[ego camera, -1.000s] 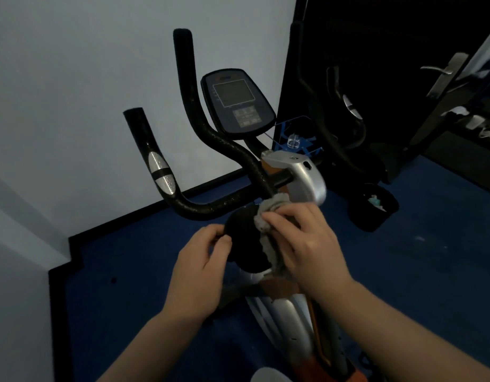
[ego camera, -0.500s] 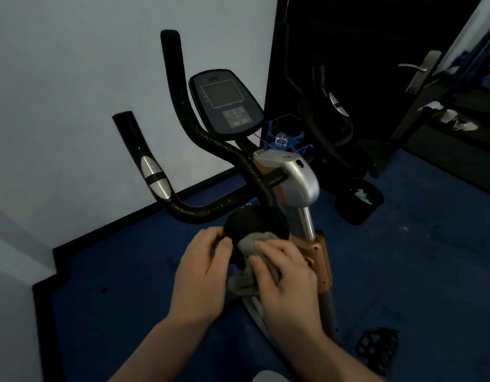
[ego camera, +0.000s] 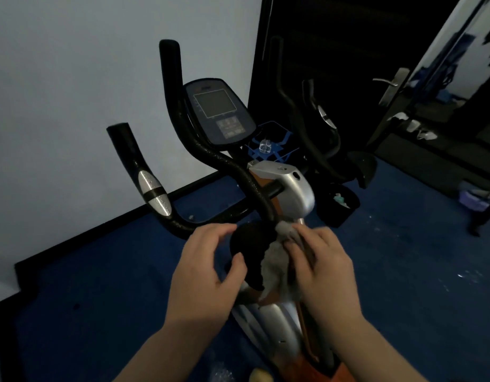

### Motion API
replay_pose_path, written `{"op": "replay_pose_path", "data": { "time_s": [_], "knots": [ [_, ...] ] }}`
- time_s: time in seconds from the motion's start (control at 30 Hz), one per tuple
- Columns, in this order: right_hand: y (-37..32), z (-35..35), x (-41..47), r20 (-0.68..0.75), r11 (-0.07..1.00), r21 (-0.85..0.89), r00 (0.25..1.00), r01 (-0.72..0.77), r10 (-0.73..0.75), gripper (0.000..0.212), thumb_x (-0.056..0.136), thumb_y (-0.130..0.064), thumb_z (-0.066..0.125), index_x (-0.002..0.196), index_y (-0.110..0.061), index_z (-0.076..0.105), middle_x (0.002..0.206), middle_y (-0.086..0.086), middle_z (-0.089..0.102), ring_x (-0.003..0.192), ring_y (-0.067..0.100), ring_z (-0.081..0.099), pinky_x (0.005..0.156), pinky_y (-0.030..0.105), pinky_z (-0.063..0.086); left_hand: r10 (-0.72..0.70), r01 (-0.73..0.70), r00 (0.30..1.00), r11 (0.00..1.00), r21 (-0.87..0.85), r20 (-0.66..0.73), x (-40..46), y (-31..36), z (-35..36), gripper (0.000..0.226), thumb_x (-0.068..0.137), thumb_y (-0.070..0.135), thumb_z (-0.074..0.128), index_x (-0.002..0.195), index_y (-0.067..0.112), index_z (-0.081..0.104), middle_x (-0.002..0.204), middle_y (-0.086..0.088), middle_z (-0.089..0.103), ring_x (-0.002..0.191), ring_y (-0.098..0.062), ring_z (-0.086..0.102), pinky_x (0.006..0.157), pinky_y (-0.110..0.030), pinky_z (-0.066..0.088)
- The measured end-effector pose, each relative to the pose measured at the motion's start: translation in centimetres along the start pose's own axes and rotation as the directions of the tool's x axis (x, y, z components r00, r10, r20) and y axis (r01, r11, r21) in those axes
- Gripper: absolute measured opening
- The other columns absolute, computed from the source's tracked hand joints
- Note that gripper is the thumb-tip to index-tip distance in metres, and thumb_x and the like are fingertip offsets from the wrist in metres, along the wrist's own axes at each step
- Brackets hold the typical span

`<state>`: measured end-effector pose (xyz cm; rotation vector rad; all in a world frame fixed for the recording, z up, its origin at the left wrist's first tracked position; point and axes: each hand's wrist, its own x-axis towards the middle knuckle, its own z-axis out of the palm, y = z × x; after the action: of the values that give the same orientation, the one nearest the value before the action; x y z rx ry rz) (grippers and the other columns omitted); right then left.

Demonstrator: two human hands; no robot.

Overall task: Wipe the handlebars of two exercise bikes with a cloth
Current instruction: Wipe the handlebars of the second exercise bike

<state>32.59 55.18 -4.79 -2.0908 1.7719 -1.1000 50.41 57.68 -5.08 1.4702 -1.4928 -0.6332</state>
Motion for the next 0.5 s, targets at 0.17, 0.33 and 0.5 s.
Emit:
{"op": "replay_pose_path", "data": {
  "time_s": [0.17, 0.33, 0.5],
  "knots": [
    [1.5, -2.0, 3.9, 0.012, 0.978, 0.204, 0.999, -0.041, 0.040, 0.028, 0.082, -0.022, 0.069, 0.095, -0.044, 0.058, 0.093, -0.023, 0.061, 0.092, -0.010, 0.056, 0.074, 0.007, 0.044, 0.077, -0.073, 0.997, 0.991, 0.108, -0.032, 2.1, 1.1, 0.8, 0.034, 0.081, 0.030, 0.055, 0.115, 0.033, 0.055, 0.109, 0.026, 0.050, 0.111, 0.005, 0.045, 0.091, -0.016, 0.037],
    [3.5, 1.8, 6.0, 0.117, 0.936, 0.342, 0.984, 0.088, -0.136, 0.018, 0.077, -0.021, 0.075, 0.092, -0.028, 0.067, 0.095, -0.012, 0.064, 0.094, 0.001, 0.060, 0.082, 0.016, 0.047, 0.080, -0.060, 0.994, 0.969, 0.239, -0.075, 5.2, 2.2, 1.6, 0.031, 0.083, 0.034, 0.055, 0.113, 0.029, 0.057, 0.111, 0.016, 0.055, 0.106, -0.001, 0.045, 0.095, -0.030, 0.039],
    [6.4, 3.5, 3.8, 0.073, 0.853, 0.520, 0.991, 0.056, -0.110, 0.027, 0.075, -0.008, 0.072, 0.088, -0.030, 0.066, 0.096, -0.009, 0.062, 0.095, 0.011, 0.062, 0.081, 0.022, 0.050, 0.003, 0.027, 0.997, 0.931, 0.365, -0.081, 6.2, 1.9, 3.1, 0.034, 0.088, 0.036, 0.050, 0.121, 0.028, 0.053, 0.118, 0.013, 0.056, 0.109, -0.006, 0.047, 0.099, -0.030, 0.037]
  ]
}}
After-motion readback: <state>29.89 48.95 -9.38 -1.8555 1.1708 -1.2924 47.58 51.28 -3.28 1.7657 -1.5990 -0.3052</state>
